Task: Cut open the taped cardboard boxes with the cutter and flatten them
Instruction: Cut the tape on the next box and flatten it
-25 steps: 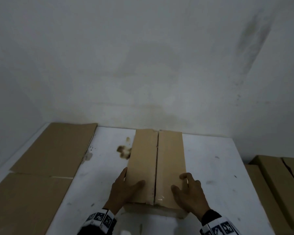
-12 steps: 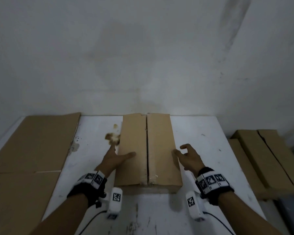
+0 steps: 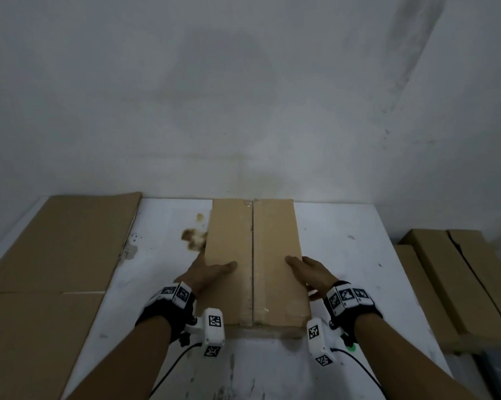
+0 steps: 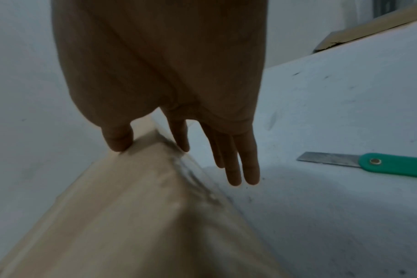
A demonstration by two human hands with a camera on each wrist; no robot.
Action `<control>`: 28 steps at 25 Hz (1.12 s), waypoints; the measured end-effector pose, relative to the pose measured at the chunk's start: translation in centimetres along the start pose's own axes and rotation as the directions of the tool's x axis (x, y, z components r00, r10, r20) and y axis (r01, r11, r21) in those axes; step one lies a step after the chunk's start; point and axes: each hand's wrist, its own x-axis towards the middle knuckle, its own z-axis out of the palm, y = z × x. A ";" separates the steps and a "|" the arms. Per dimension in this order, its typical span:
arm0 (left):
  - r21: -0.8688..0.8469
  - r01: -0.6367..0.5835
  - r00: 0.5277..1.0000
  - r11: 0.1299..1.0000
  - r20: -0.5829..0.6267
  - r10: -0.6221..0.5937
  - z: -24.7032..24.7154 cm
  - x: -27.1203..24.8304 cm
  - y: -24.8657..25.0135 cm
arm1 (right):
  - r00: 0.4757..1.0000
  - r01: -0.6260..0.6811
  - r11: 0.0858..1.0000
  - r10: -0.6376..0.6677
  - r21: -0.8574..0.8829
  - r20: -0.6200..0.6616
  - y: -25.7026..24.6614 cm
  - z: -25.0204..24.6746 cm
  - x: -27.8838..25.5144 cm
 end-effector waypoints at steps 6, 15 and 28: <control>-0.134 0.123 0.992 0.983 0.057 -0.116 0.9 -0.1 -0.9 | 0.982 0.189 0.929 -0.186 0.318 -0.041 -0.3 -2.2 -4.2; 0.033 -0.016 0.998 0.999 -0.058 0.018 3.7 -2.4 3.1 | 0.874 0.408 0.911 -0.373 0.053 -0.310 -3.3 -1.1 -9.0; -0.154 -0.098 0.992 0.983 0.068 0.110 2.0 -4.8 6.0 | 0.934 0.352 0.881 -0.310 0.315 -0.177 -3.7 3.1 -7.7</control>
